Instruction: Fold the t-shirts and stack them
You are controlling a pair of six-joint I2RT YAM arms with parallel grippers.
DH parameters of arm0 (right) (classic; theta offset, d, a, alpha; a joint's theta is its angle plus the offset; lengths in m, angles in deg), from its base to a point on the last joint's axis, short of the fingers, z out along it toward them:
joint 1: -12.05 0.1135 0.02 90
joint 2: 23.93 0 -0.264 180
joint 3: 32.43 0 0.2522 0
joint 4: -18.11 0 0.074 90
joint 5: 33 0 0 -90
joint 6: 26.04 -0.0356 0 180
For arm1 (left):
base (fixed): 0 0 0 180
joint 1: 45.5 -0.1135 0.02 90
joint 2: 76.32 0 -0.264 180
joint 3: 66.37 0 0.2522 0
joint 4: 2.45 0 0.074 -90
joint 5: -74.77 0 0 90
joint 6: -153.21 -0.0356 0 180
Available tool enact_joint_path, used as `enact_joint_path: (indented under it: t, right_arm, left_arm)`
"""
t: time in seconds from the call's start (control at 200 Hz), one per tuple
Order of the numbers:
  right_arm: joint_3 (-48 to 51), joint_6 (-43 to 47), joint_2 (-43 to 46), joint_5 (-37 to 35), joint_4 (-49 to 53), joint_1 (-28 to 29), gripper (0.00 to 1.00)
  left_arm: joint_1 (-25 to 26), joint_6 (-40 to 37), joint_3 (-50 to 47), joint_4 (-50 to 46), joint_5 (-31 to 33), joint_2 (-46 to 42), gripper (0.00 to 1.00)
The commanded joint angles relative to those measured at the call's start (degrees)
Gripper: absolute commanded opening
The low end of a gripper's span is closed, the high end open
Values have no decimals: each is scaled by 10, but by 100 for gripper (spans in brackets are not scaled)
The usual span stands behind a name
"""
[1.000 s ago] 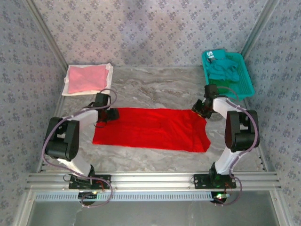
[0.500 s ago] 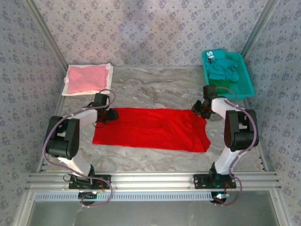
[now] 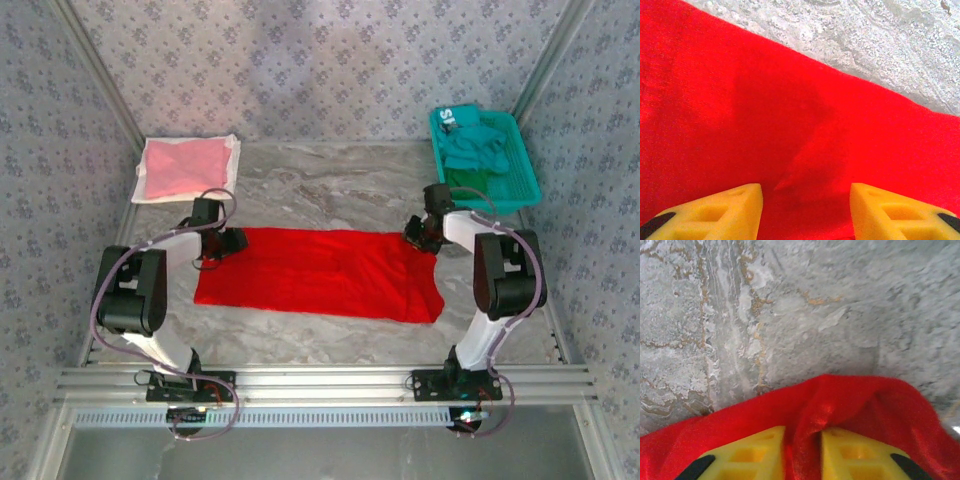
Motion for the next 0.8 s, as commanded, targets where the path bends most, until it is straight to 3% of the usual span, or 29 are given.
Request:
enact_joint_path:
  t: [0.0,0.12,0.505,0.675,0.794]
  right_arm:
    - [-11,-6,-7,5,-11,0,13]
    - [-14,-6,6,-3,-8,-9,0]
    - [-73,19,-21,2,27,-57,0]
    - [-90,17,-41,17,32,-52,22]
    - [-90,26,8,-12,62,-34,38]
  left_arm:
    - [-3,5,-14,-7,-8,12,50]
    - [-3,3,-16,-9,-2,8,50]
    - [-25,7,-21,-14,7,3,50]
    - [-24,5,-19,-18,1,-6,50]
    - [-24,2,-21,-25,9,-20,51]
